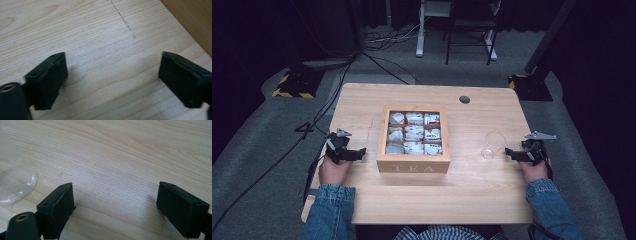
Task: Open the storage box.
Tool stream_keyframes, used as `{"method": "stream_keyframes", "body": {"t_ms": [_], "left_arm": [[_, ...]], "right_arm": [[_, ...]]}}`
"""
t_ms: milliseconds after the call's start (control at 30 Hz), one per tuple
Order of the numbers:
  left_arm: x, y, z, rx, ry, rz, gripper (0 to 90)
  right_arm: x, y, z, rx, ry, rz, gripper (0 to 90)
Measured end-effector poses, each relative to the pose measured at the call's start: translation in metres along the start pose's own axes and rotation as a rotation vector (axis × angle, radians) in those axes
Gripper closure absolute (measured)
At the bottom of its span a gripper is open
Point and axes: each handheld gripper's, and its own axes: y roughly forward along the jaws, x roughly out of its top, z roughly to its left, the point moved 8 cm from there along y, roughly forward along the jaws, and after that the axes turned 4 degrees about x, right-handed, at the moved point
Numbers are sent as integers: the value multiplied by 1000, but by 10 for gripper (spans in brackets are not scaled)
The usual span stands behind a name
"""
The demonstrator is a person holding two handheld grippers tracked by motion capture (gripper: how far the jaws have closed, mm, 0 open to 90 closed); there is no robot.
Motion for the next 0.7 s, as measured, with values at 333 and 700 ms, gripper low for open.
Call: {"method": "stream_keyframes", "body": {"t_ms": [333, 700], "left_arm": [[13, -22, -5, -13, 14, -24, 160], [26, -48, -16, -61, 29, -64, 164]], "right_arm": [[0, 0, 0, -2, -2, -3, 154], [0, 0, 0, -1, -2, -1, 154]]}}
